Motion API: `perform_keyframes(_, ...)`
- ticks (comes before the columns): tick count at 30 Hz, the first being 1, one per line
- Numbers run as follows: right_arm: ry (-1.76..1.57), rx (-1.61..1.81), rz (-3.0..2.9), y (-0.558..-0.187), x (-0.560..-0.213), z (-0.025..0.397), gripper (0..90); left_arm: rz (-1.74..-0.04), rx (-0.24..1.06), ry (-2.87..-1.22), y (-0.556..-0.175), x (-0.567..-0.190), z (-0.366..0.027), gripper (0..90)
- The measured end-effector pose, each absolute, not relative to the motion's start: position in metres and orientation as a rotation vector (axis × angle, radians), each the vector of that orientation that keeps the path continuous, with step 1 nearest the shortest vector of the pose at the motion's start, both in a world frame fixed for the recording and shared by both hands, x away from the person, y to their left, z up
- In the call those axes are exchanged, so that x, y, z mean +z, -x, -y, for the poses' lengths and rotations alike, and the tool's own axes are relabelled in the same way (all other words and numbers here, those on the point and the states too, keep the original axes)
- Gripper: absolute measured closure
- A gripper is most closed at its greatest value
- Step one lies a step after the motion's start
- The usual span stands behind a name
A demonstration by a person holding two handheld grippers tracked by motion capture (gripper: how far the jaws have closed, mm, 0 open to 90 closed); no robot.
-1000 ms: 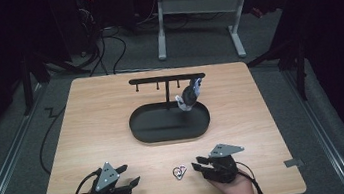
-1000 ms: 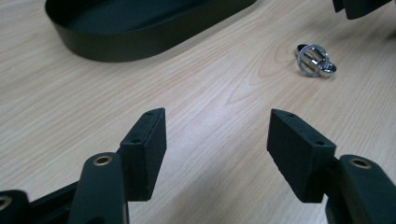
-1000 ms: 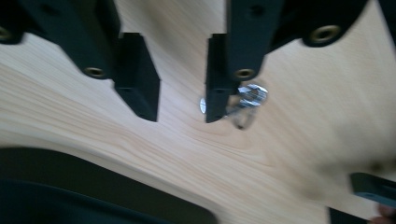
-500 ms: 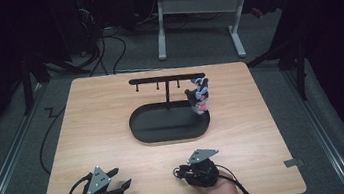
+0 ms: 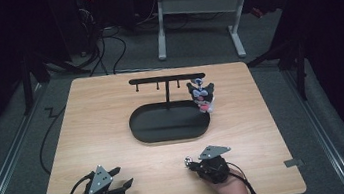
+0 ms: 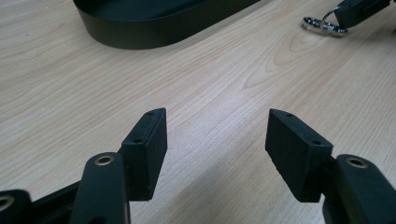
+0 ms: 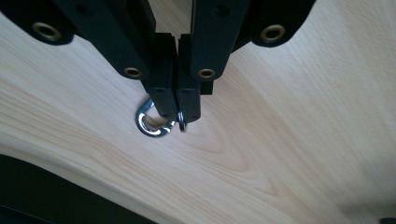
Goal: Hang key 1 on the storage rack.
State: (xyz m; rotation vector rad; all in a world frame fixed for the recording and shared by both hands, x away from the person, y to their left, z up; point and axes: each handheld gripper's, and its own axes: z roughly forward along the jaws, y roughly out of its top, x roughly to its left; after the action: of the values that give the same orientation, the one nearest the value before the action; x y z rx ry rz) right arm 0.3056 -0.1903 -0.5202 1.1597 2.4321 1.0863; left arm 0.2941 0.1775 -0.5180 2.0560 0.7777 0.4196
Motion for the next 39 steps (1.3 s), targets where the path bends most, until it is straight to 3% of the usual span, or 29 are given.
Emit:
perform_keyframes(13, -1.381, 1.021, -2.240, -0.295, -0.519, 0.273, 88.6, -0.745, 0.403, -2.061, -0.299, -0.517, -0.168, 39.5)
perform_keyframes(27, -1.372, 0.958, -2.337, -0.287, -0.513, 0.285, 76.2, -0.737, 0.406, -2.077, -0.300, -0.518, -0.167, 39.5)
perform_keyframes(39, -1.311, 0.701, -2.525, -0.304, -0.495, 0.275, 71.9, -0.724, 0.419, -2.079, -0.298, -0.517, -0.167, 39.4)
